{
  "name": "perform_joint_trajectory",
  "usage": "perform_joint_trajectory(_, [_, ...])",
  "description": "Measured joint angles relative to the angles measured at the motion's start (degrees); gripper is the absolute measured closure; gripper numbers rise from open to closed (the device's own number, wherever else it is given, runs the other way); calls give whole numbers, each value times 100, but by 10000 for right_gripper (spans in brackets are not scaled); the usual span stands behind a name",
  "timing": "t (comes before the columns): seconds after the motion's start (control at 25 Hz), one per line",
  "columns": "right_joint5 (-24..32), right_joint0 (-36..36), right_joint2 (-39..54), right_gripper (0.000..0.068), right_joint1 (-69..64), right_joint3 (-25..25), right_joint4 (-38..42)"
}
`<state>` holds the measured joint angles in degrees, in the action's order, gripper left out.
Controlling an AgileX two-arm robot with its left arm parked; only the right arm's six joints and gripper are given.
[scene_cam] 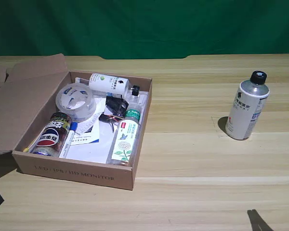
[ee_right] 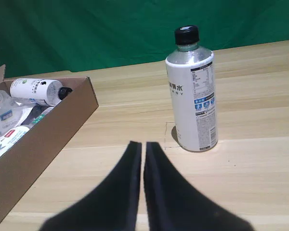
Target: Place the white bottle into the box.
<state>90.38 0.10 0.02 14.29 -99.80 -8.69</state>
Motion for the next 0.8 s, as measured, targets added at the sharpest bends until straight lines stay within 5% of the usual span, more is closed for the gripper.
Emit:
perform_joint_trajectory(0.6, [0, 0, -47, 675, 2, 0, -74])
perform_joint_trajectory(0.8, [-89, 0, -326, 500, 2, 22, -403])
